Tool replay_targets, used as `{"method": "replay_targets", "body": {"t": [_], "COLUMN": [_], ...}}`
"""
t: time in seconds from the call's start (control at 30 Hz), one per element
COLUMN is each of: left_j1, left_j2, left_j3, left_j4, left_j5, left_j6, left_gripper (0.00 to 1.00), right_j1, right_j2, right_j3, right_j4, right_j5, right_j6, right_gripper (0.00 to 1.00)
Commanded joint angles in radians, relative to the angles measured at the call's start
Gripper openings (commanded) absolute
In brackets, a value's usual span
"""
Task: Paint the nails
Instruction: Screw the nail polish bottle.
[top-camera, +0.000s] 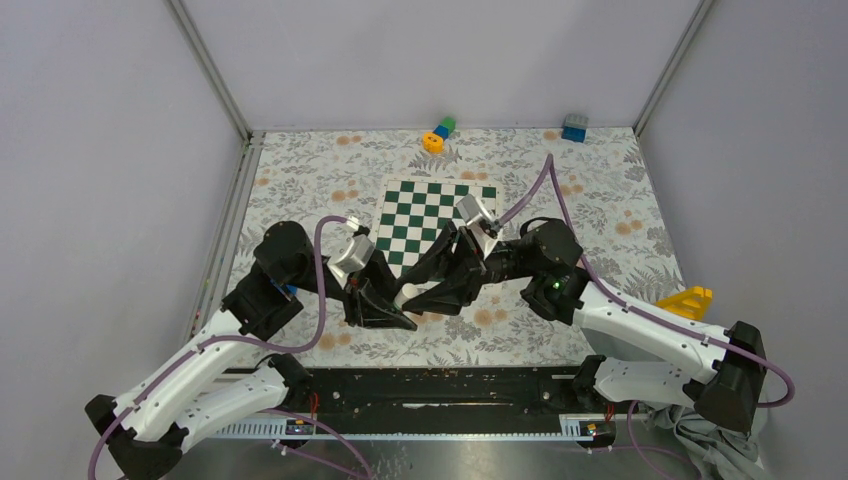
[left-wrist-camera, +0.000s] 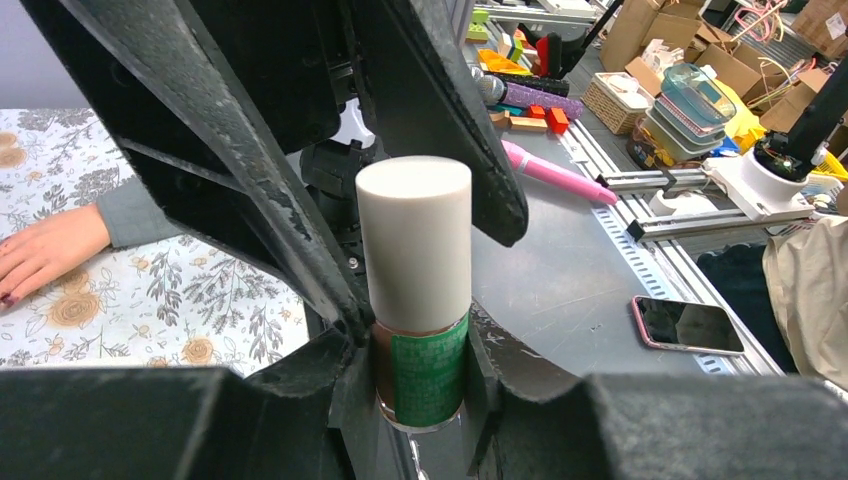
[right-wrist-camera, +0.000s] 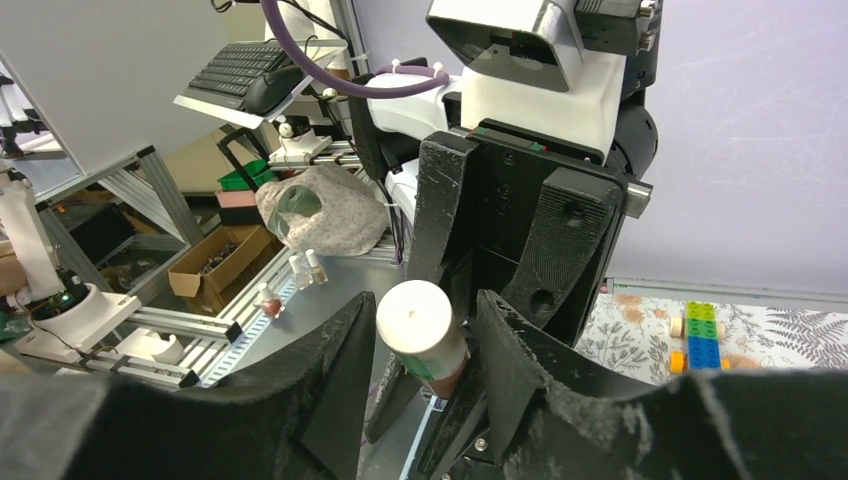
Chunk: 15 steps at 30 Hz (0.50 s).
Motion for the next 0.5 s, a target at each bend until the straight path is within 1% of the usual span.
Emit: {"method": "replay_targets", "body": {"t": [0.0,0.13,0.17,0.2,0.27,0.4,0.47], "left_j1": [-0.001,0.001,0.001,0.003,0.009,0.022,0.032], "left_j2": [-0.004,-0.012,-0.015,-0.018,-0.021,-0.035,-0.041], "left_j3": [0.015,0.01,0.007,0.005,0.003,0.006,0.008], "left_j4": [0.02,0.024,0.029,0.032,0.029,-0.003,-0.024], "left_j5": [-0.011,-0.028,-0.034,-0.042,-0.069,-0.171,-0.236], "left_j6": [0.025,0.025,0.023,0.023,0.022,0.037,0.051], "left_gripper": [0.0,0.0,0.0,0.0,0.0,0.0,0.0], "right_j1": [0.016,0.022,0.023,0.023,0.026,0.032,0.035], "right_j2": [-0.018,-0.012,-0.01,-0.008,-0.007,-0.01,-0.007], "right_j3": [0.044,0.051,0.052,0.053,0.053,0.054,0.054], "right_j4": [-0.008,-0.027,-0.034,-0.041,-0.058,-0.106,-0.136], "right_j5": [-0.009,-0.012,-0.011,-0.012,-0.001,0.047,0.087], "right_j6": [-0.027,-0.032,-0.036,-0.038,-0.043,-0.066,-0.071], "right_gripper": [0.46,0.43,0.41,0.37,0.27,0.01,0.0]}}
